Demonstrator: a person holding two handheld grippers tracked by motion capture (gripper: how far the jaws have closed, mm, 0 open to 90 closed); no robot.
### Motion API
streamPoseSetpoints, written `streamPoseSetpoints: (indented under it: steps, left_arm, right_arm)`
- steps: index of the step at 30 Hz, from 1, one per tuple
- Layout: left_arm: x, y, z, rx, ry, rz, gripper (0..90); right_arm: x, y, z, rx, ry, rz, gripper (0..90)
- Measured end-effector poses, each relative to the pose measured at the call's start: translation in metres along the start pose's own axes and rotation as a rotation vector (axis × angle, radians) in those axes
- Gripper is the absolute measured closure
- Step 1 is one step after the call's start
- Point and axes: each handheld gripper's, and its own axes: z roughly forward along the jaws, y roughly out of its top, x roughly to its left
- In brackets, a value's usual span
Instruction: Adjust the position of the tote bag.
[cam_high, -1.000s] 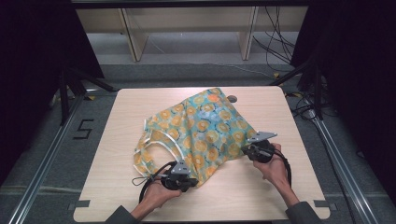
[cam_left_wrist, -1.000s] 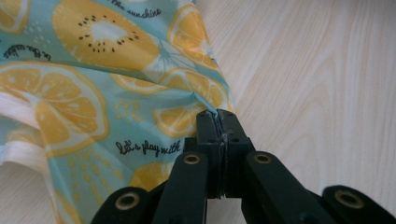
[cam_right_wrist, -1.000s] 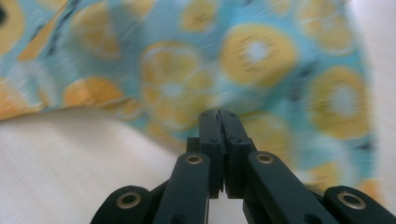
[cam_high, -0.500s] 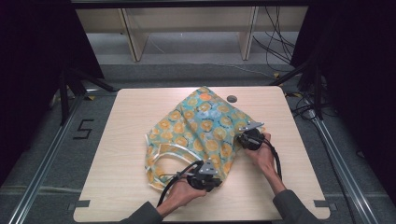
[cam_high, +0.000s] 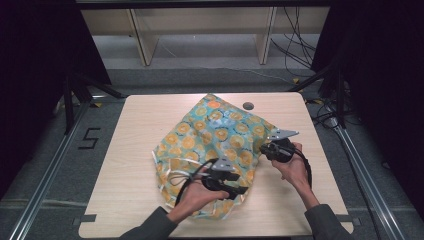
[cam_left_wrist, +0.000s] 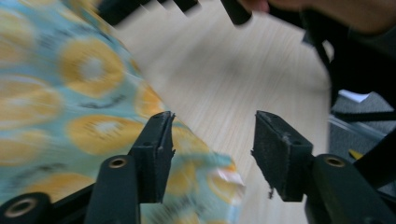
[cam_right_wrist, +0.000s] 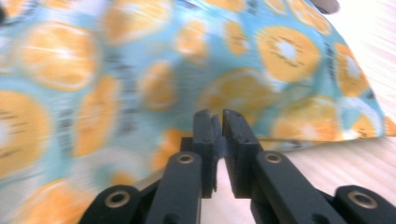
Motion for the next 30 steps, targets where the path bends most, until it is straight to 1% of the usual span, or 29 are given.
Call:
streamPoseSetpoints:
  steps: [1,2,3,4,5,6,7,8,9,10,11,12,13,14,15,16,18,19,20,21,22,23,24,25,26,27,28,29,30]
  left_arm:
    - [0.004,0.002,-0.015,-0.010,0.017,-0.008,41.1]
    - [0.009,0.003,-0.030,-0.029,0.041,-0.013,40.6]
    - [0.017,0.003,-0.043,-0.051,0.072,-0.020,40.4]
    - [0.028,0.003,-0.057,-0.062,0.094,-0.022,39.8]
    - [0.044,0.001,-0.071,-0.082,0.143,-0.054,39.4]
    - [0.055,-0.001,-0.077,-0.090,0.182,-0.076,38.9]
    - [0.074,-0.006,-0.087,-0.075,0.217,-0.116,38.3]
    - [0.089,-0.011,-0.091,-0.080,0.258,-0.144,37.4]
    - [0.102,-0.015,-0.096,-0.052,0.281,-0.154,36.9]
    - [0.117,-0.021,-0.098,-0.048,0.318,-0.202,36.4]
    - [0.131,-0.027,-0.102,-0.014,0.354,-0.201,37.3]
    - [0.143,-0.033,-0.102,0.007,0.391,-0.227,38.4]
    - [0.154,-0.039,-0.102,0.017,0.413,-0.246,38.0]
    - [0.165,-0.044,-0.103,0.033,0.442,-0.260,37.4]
    - [0.173,-0.048,-0.103,0.035,0.458,-0.283,37.0]
    - [0.180,-0.051,-0.104,0.051,0.466,-0.295,34.7]
    - [0.192,-0.054,-0.105,0.103,0.520,-0.287,31.2]
    - [0.198,-0.057,-0.104,0.106,0.544,-0.302,29.4]
    - [0.204,-0.060,-0.105,0.107,0.543,-0.321,29.0]
    - [0.210,-0.063,-0.104,0.111,0.537,-0.346,29.1]
    - [0.214,-0.067,-0.101,0.105,0.531,-0.357,28.8]
    - [0.217,-0.070,-0.097,0.083,0.520,-0.383,28.4]
    - [0.220,-0.072,-0.095,0.102,0.483,-0.400,28.3]
    - [0.221,-0.073,-0.093,0.109,0.473,-0.407,29.0]
    - [0.223,-0.074,-0.091,0.117,0.469,-0.404,32.5]
    - [0.224,-0.076,-0.090,0.117,0.467,-0.401,36.5]
    - [0.224,-0.077,-0.090,0.119,0.458,-0.395,44.0]
    - [0.224,-0.078,-0.090,0.118,0.450,-0.388,50.2]
    - [0.224,-0.079,-0.089,0.114,0.452,-0.378,56.5]
  right_arm:
    - [0.005,0.000,-0.004,-0.007,0.015,-0.009,79.1]
    - [0.011,0.000,-0.008,0.009,0.033,0.004,75.2]
    - [0.014,0.000,-0.010,0.001,0.040,-0.013,70.4]
    - [0.018,0.000,-0.012,0.006,0.044,-0.013,66.6]
    - [0.022,-0.001,-0.013,-0.004,0.039,-0.004,62.2]
    - [0.025,-0.003,-0.015,0.029,0.056,0.024,58.1]
    - [0.027,-0.004,-0.015,0.030,0.062,0.043,55.0]
    - [0.028,-0.006,-0.015,0.033,0.064,0.051,52.6]
    - [0.029,-0.008,-0.015,0.042,0.075,0.059,52.2]
    - [0.032,-0.009,-0.015,0.043,0.075,0.064,51.5]
    - [0.034,-0.010,-0.015,0.055,0.083,0.062,50.7]
    - [0.039,-0.012,-0.015,0.041,0.089,0.080,49.9]
    - [0.042,-0.013,-0.016,0.069,0.096,0.063,49.0]
    - [0.046,-0.015,-0.014,0.052,0.091,0.065,48.0]
    - [0.051,-0.016,-0.014,0.058,0.095,0.072,47.0]
    - [0.053,-0.017,-0.014,0.083,0.095,0.061,45.0]
    - [0.060,-0.019,-0.012,0.085,0.106,0.086,42.3]
    - [0.062,-0.020,-0.012,0.096,0.109,0.101,40.3]
    - [0.064,-0.022,-0.010,0.090,0.096,0.089,38.8]
    - [0.067,-0.023,-0.010,0.093,0.099,0.097,37.3]
    - [0.068,-0.024,-0.009,0.090,0.096,0.088,36.3]
    - [0.069,-0.024,-0.009,0.112,0.103,0.099,35.0]
    - [0.072,-0.025,-0.008,0.104,0.105,0.118,33.9]
    - [0.074,-0.026,-0.007,0.111,0.102,0.114,33.4]
    - [0.074,-0.028,-0.003,0.087,0.092,0.100,32.8]
    - [0.076,-0.026,-0.006,0.117,0.101,0.126,32.2]
    - [0.076,-0.026,-0.004,0.106,0.094,0.122,31.9]
    - [0.077,-0.027,-0.001,0.075,0.081,0.107,31.8]
    - [0.077,-0.026,-0.003,0.102,0.082,0.116,31.8]
